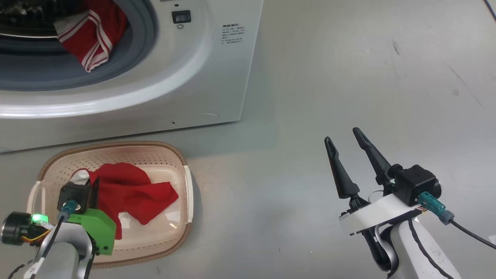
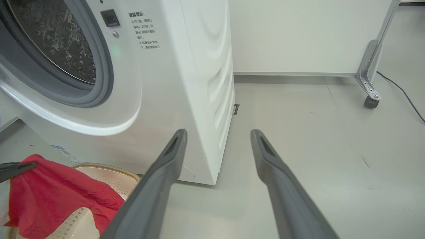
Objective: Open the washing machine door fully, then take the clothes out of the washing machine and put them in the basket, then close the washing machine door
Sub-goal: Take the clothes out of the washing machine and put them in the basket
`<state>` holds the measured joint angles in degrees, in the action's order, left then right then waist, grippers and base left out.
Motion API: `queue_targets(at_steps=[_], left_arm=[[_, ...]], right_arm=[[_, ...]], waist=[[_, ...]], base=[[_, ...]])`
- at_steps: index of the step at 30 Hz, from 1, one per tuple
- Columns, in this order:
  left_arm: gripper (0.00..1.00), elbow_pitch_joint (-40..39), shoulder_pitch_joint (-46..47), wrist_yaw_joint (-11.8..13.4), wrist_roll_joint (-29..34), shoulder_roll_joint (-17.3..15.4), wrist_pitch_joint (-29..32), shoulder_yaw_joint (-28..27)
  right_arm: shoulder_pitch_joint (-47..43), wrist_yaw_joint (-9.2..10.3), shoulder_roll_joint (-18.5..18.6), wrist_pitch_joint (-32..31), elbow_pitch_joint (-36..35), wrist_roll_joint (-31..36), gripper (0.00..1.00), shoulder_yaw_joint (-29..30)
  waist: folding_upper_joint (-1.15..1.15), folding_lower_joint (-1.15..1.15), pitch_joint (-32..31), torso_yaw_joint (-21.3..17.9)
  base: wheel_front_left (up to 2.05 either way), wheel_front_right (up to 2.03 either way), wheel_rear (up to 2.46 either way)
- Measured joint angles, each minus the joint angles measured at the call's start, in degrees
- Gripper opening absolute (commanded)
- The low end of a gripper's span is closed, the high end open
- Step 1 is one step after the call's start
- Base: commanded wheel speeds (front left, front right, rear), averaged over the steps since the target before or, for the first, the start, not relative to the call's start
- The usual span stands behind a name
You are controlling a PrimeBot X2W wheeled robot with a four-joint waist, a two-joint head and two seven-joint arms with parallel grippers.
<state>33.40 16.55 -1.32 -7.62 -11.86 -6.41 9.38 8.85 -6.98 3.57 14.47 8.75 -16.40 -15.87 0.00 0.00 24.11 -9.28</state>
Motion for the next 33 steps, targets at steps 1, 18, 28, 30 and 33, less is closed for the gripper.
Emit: queue_targets(at_steps=[1, 18, 28, 30, 33], left_arm=[[0.00, 0.6, 0.5, 0.0, 0.0, -0.1, 0.4, 0.0], [0.00, 11.4, 5.3, 0.0, -0.4, -1.4, 1.8, -1.4], [1.00, 16.4, 7.6, -0.5, -0.4, 0.4, 0.7, -0.5], [1.00, 17.2, 7.6, -0.5, -0.4, 0.5, 0.2, -0.5], [1.00, 18.2, 7.6, -0.5, -0.4, 1.0, -1.1, -0.3]], right_arm=[[0.2, 0.00, 0.0, 0.0, -0.2, 0.0, 1.00, 0.0], [2.8, 0.00, -0.4, 0.0, -0.9, -0.3, 1.00, 0.6], [3.4, 0.00, -0.5, 0.0, -0.1, -0.2, 1.00, 1.0], [3.6, 0.00, -0.5, 0.0, 0.3, -0.1, 1.00, 1.0], [3.6, 0.00, -0.5, 0.0, 0.7, 0.0, 1.00, 1.0]], waist=[[0.00, 0.00, 0.6, -0.4], [0.00, 0.00, 8.9, -7.3], [0.00, 0.00, 8.4, -6.8], [0.00, 0.00, 7.9, -6.5], [0.00, 0.00, 7.0, -6.1]], base=[[0.00, 0.00, 0.00], [0.00, 0.00, 0.00], [0.00, 0.00, 0.00], [0.00, 0.00, 0.00], [0.00, 0.00, 0.00]])
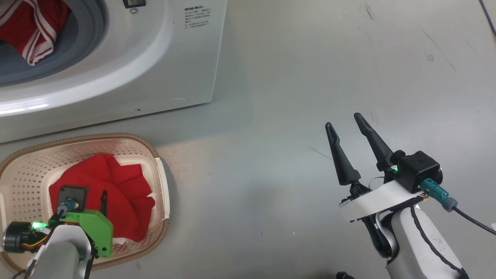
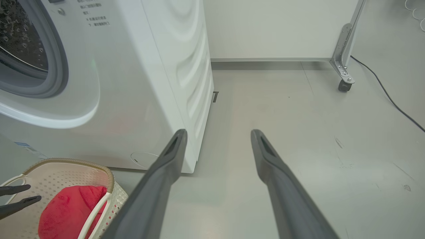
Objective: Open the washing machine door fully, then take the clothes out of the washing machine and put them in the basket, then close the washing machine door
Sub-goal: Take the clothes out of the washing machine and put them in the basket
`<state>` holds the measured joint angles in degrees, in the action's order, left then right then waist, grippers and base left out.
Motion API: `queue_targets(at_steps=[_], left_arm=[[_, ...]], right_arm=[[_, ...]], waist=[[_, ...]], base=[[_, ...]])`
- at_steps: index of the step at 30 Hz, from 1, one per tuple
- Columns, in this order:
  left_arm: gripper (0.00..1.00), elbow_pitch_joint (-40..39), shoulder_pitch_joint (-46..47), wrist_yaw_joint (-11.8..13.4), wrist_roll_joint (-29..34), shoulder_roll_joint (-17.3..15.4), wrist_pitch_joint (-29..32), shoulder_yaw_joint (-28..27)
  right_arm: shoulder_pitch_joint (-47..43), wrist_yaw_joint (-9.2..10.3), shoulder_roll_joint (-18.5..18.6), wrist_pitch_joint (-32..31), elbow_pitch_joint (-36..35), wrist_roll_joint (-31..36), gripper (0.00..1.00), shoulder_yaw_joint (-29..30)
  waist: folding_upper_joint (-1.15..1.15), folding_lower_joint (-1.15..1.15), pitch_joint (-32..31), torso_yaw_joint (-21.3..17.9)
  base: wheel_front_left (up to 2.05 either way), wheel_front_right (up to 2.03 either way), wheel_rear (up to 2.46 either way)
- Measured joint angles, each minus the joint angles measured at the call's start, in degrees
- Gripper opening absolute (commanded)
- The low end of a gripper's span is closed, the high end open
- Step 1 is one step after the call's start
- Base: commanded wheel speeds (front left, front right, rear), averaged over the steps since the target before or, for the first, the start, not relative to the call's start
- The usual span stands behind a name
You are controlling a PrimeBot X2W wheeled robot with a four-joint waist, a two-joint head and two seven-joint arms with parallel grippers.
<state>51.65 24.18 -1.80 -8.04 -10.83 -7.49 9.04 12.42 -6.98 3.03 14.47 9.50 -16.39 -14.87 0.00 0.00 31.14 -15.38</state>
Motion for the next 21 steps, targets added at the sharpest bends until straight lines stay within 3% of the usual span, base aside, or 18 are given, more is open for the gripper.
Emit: queue_targets(at_steps=[10, 21], left_arm=[[1.00, 0.6, 2.5, -0.1, -0.5, 3.4, -5.2, 0.3], [1.00, -2.5, 3.5, -1.6, -0.5, 6.5, -6.8, 2.0]], right_arm=[[0.0, 0.00, 0.1, 0.0, 0.8, 0.3, 1.00, 2.2], [-2.3, 0.00, 1.0, 0.0, 1.7, 0.3, 1.00, 5.6]], waist=[[0.00, 0.00, -4.6, 2.2], [0.00, 0.00, -11.4, 7.5]], base=[[0.00, 0.00, 0.00], [0.00, 0.00, 0.00]])
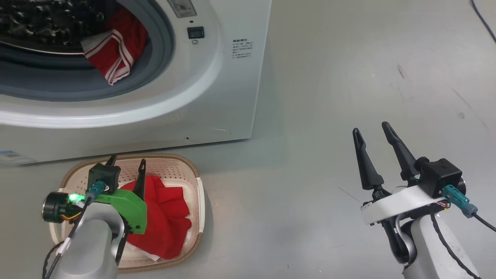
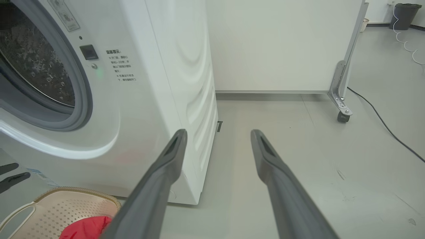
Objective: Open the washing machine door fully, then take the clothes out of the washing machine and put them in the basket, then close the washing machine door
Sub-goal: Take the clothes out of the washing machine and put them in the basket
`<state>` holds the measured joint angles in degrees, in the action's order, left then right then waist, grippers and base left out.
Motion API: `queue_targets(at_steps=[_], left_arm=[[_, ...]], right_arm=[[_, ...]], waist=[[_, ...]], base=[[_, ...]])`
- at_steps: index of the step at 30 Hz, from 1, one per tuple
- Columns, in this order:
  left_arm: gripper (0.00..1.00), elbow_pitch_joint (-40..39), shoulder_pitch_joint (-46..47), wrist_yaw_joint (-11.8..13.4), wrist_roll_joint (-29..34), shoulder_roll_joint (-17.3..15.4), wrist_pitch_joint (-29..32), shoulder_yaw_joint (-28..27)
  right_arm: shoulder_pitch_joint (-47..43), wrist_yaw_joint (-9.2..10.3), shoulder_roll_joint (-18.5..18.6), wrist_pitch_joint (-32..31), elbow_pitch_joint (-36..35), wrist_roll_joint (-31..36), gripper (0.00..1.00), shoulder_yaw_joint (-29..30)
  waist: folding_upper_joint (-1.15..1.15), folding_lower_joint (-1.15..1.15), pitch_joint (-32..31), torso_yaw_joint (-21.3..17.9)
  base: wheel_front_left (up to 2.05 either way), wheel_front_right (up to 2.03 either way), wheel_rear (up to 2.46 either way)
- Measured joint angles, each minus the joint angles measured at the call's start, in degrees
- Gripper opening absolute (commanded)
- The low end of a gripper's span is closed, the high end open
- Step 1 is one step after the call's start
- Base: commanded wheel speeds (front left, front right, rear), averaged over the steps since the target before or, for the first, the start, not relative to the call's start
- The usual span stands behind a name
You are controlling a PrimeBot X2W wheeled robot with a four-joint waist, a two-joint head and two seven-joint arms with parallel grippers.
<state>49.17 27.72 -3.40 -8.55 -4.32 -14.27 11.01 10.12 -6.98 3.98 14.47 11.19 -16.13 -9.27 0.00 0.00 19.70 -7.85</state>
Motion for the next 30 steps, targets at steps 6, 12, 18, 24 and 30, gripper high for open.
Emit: queue_targets(at_steps=[6, 12, 18, 24, 30], left_arm=[[1.00, -3.1, 0.0, -0.4, -1.0, 0.4, 0.0, -0.3], [1.00, -9.3, -0.6, -0.4, -1.1, 0.7, -0.1, -1.4], [1.00, -13.4, -3.8, -0.4, -2.1, 1.0, -0.2, -2.0], [1.00, -18.0, -7.5, -0.8, -2.6, 1.3, -0.2, -2.3], [1.00, -21.6, -11.0, -0.9, -3.0, 1.5, -0.2, -2.8]], right_arm=[[-1.4, 0.00, 0.1, 0.0, 0.3, 0.0, 1.00, 0.7], [-3.6, 0.00, 0.0, 0.0, 0.6, 0.0, 1.00, 1.3], [-5.2, 0.00, 0.0, 0.0, 0.6, 0.0, 1.00, 1.6], [-6.7, 0.00, 0.0, 0.0, 0.5, 0.0, 1.00, 1.9], [-7.2, 0.00, -0.1, 0.0, 0.2, 0.0, 1.00, 2.3]], waist=[[0.00, 0.00, -3.6, 2.7], [0.00, 0.00, -7.2, 4.8], [0.00, 0.00, -9.7, 6.0], [0.00, 0.00, -11.8, 7.1], [0.00, 0.00, -12.8, 7.7]], base=[[0.00, 0.00, 0.00], [0.00, 0.00, 0.00], [0.00, 0.00, 0.00], [0.00, 0.00, 0.00], [0.00, 0.00, 0.00]])
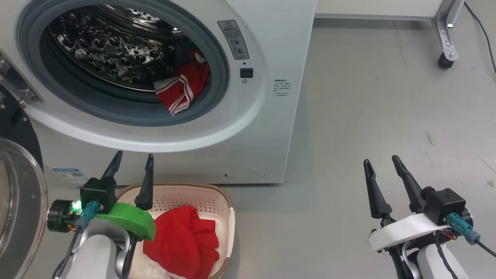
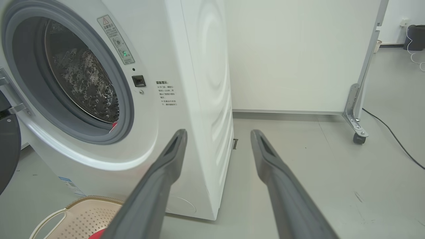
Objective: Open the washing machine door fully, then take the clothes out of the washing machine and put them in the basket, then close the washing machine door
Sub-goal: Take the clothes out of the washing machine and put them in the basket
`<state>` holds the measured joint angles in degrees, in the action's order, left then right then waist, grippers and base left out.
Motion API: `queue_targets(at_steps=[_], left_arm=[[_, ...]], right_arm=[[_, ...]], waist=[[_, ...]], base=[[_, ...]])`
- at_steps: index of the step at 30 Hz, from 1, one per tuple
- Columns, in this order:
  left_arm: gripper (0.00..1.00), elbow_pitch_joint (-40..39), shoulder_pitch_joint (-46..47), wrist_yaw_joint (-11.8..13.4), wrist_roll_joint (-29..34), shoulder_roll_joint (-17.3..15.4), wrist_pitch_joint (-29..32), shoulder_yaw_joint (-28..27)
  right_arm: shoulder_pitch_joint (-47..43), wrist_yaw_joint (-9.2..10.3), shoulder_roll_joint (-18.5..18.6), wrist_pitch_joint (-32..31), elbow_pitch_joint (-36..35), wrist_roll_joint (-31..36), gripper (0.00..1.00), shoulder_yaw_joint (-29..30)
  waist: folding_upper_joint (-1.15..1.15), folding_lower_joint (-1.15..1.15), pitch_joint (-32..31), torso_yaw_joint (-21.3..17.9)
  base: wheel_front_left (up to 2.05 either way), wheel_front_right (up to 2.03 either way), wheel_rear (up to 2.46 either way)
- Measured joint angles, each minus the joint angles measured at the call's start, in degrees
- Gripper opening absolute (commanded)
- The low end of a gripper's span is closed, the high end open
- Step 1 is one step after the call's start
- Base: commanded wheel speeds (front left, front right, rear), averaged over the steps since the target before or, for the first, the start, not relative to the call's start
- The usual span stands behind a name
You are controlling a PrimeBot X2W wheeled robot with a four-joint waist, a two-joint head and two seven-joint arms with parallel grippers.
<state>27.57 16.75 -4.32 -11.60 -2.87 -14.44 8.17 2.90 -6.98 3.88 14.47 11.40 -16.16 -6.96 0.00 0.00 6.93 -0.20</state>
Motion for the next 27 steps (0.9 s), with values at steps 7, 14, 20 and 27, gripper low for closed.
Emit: queue_targets(at_steps=[7, 14, 20, 27], left_arm=[[1.00, -3.8, -2.4, 0.0, -0.5, 0.1, 0.0, -0.4], [1.00, -5.9, -4.4, 0.0, -0.5, 0.1, 0.0, -0.4], [1.00, -7.3, -5.5, 0.0, -0.5, 0.1, 0.0, -0.4], [1.00, -8.2, -6.4, 0.0, -0.4, 0.2, 0.0, -0.4]], right_arm=[[-0.9, 0.00, -0.1, 0.0, -0.2, 0.0, 1.00, -0.3], [-1.1, 0.00, -0.1, 0.0, -0.6, 0.0, 1.00, -0.4], [-1.1, 0.00, -0.1, 0.0, -0.8, 0.0, 1.00, -0.5], [-1.1, 0.00, -0.2, 0.0, -0.9, 0.0, 1.00, -0.6]], waist=[[0.00, 0.00, -0.3, 0.0], [0.00, 0.00, -0.4, -0.2], [0.00, 0.00, -0.4, -0.5], [0.00, 0.00, -0.4, -0.9]], base=[[0.00, 0.00, 0.00], [0.00, 0.00, 0.00], [0.00, 0.00, 0.00], [0.00, 0.00, 0.00]])
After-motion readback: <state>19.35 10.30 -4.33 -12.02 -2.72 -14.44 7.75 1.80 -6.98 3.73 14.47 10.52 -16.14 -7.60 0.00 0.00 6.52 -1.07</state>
